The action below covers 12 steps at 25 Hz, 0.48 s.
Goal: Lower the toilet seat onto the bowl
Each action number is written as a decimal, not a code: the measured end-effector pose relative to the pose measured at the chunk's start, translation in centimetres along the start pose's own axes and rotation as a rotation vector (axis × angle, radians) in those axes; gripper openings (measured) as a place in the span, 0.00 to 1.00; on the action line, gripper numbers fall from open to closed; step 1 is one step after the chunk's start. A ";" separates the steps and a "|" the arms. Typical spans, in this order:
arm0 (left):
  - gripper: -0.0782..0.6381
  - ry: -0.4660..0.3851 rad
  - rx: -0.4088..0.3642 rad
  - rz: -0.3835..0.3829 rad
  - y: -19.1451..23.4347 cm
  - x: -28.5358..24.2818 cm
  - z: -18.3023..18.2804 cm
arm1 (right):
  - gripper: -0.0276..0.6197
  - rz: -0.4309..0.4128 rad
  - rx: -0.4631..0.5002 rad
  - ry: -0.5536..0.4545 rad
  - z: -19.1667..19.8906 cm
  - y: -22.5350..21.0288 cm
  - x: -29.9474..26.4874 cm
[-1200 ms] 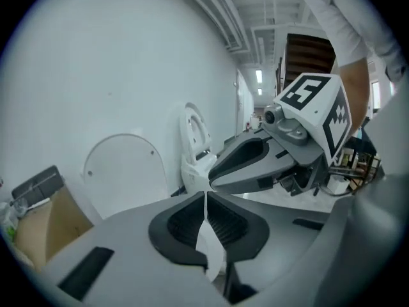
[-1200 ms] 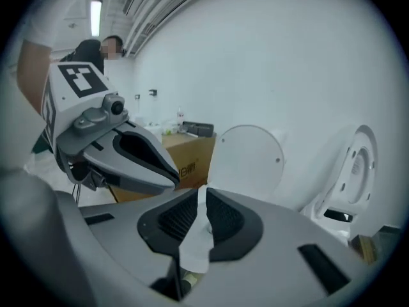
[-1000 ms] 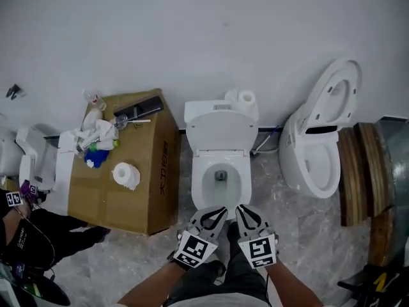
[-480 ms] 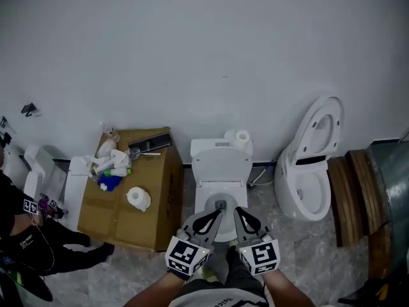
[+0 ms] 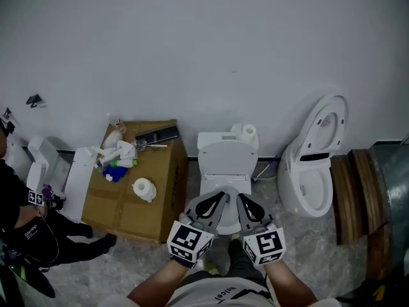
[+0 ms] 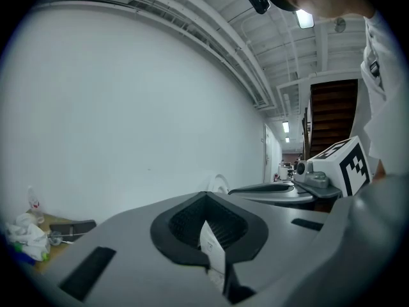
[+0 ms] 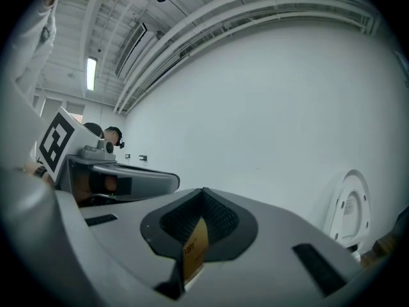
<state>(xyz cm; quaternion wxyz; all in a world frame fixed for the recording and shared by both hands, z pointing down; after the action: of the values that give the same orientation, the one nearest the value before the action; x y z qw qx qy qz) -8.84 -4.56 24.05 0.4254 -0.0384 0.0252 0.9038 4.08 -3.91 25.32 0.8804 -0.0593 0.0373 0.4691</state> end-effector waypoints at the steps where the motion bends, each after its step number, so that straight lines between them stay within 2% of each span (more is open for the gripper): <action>1: 0.12 -0.001 0.002 -0.002 0.0 0.0 0.0 | 0.07 0.000 0.001 0.002 0.1 0.0 0.0; 12: 0.12 0.000 -0.011 -0.004 -0.3 0.1 1.0 | 0.07 0.016 0.009 0.016 0.9 -0.2 0.1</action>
<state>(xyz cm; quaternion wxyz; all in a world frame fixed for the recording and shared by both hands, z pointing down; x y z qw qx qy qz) -8.72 -4.23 25.00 0.4269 -0.0410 0.0201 0.9032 4.34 -3.79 26.25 0.8765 -0.0589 0.0471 0.4755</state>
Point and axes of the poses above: the fingertips, and each gripper's own axes: x backward along the fingers, y to its left, z out of its underside, the point moved 7 cm from there along x, backward along the fingers, and after that the axes turned 5 degrees about -x, right-handed, at the moved point
